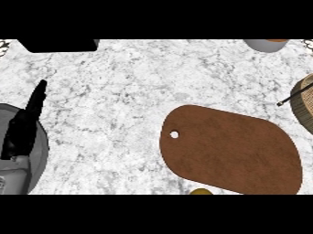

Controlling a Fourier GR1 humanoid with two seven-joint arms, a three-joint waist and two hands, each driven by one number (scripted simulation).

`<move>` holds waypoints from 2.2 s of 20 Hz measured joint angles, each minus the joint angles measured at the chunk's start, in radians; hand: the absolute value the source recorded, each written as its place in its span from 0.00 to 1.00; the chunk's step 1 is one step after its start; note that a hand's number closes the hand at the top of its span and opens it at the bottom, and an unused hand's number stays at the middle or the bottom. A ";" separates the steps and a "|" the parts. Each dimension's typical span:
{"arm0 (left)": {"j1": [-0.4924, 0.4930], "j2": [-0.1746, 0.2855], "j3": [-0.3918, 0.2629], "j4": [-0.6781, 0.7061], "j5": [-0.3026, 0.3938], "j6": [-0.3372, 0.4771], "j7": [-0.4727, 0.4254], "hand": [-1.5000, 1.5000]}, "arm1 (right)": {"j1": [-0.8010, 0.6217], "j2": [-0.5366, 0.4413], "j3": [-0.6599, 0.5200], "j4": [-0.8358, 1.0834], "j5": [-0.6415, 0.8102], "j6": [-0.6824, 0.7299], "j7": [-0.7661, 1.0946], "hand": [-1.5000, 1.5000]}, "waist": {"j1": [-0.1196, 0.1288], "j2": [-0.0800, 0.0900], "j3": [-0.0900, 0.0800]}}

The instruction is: Pick the croissant from the cutting board and place it in the tiered basket

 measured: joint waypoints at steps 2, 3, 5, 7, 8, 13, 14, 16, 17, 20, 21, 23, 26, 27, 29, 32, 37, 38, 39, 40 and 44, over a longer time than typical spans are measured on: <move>-0.001 -0.007 -0.004 0.003 -0.004 0.002 -0.005 0.50 | -0.020 -0.036 -0.099 0.023 -0.122 0.056 0.011 1.00 | 0.004 0.001 0.000; -0.004 -0.003 0.000 0.015 -0.002 -0.004 -0.016 0.50 | -0.032 -0.045 -0.137 0.038 -0.172 0.076 0.017 1.00 | 0.007 0.001 0.000; -0.011 -0.009 -0.006 0.013 -0.009 -0.004 -0.009 0.50 | -0.070 -0.076 -0.190 0.093 -0.224 0.115 0.010 1.00 | 0.015 0.003 0.000; -0.005 -0.008 -0.008 0.009 -0.007 -0.014 -0.014 0.50 | -0.119 -0.116 -0.218 0.150 -0.237 0.145 0.004 1.00 | 0.023 0.004 0.000; -0.011 -0.009 -0.008 0.000 -0.008 -0.016 -0.003 0.50 | -0.138 -0.130 -0.227 0.184 -0.233 0.162 -0.013 1.00 | 0.025 0.005 0.000; -0.028 -0.020 -0.013 0.008 -0.016 -0.015 0.000 0.50 | -0.211 -0.168 -0.209 0.284 -0.065 0.148 -0.094 1.00 | 0.038 0.009 0.001; -0.027 -0.026 -0.019 0.014 -0.019 -0.015 -0.007 0.50 | -0.229 -0.180 -0.189 0.306 -0.015 0.130 -0.103 1.00 | 0.044 0.010 0.001; -0.046 -0.022 -0.014 0.015 -0.019 -0.016 0.002 0.50 | -0.252 -0.206 -0.167 0.359 0.084 0.097 -0.144 1.00 | 0.049 0.013 0.001; -0.040 -0.023 -0.019 0.005 -0.020 -0.018 0.004 0.50 | -0.263 -0.215 -0.154 0.388 0.134 0.075 -0.163 1.00 | 0.052 0.013 0.002; -0.042 -0.026 -0.024 -0.001 -0.024 -0.022 0.012 0.50 | -0.314 -0.246 -0.123 0.523 0.237 0.021 -0.240 1.00 | 0.055 0.013 0.002; -0.042 -0.020 -0.021 -0.009 -0.021 -0.029 0.020 0.50 | -0.337 -0.255 -0.109 0.571 0.264 0.002 -0.271 1.00 | 0.056 0.012 0.000; -0.031 -0.015 -0.013 -0.007 -0.014 -0.039 0.006 0.50 | -0.393 -0.274 -0.075 0.666 0.307 -0.028 -0.320 1.00 | 0.057 0.011 -0.003; -0.024 -0.020 -0.011 -0.015 -0.019 -0.034 0.006 0.50 | -0.454 -0.294 -0.042 0.804 0.339 -0.043 -0.418 1.00 | 0.053 0.010 -0.004; -0.026 -0.023 -0.011 -0.014 -0.021 -0.031 0.013 0.50 | -0.469 -0.301 -0.035 0.852 0.346 -0.044 -0.456 1.00 | 0.052 0.010 -0.002; -0.025 -0.028 -0.010 -0.003 -0.024 -0.029 -0.001 0.50 | -0.496 -0.314 -0.021 0.945 0.360 -0.045 -0.527 1.00 | 0.050 0.010 -0.001; -0.036 -0.026 -0.005 -0.003 -0.023 -0.033 0.009 0.50 | -0.545 -0.319 0.006 1.053 0.368 -0.027 -0.589 1.00 | 0.049 0.009 -0.003; -0.035 -0.023 0.004 0.000 -0.026 -0.034 0.003 0.50 | -0.604 -0.312 0.053 1.188 0.391 -0.008 -0.663 1.00 | 0.050 0.006 -0.009; -0.042 -0.022 0.004 0.002 -0.026 -0.035 0.006 0.50 | -0.609 -0.305 0.055 1.218 0.387 0.003 -0.660 1.00 | 0.050 0.005 -0.011; -0.035 -0.022 0.005 0.003 -0.025 -0.038 0.000 0.50 | -0.615 -0.296 0.051 1.241 0.370 0.029 -0.638 0.00 | 0.050 0.005 -0.011; -0.036 -0.022 0.006 0.010 -0.024 -0.038 -0.006 0.50 | -0.620 -0.292 0.053 1.265 0.364 0.049 -0.622 0.00 | 0.049 0.004 -0.011; -0.018 -0.033 -0.004 -0.018 -0.030 -0.035 0.006 0.50 | -0.635 -0.274 0.069 1.359 0.366 0.085 -0.640 0.00 | 0.047 0.004 -0.008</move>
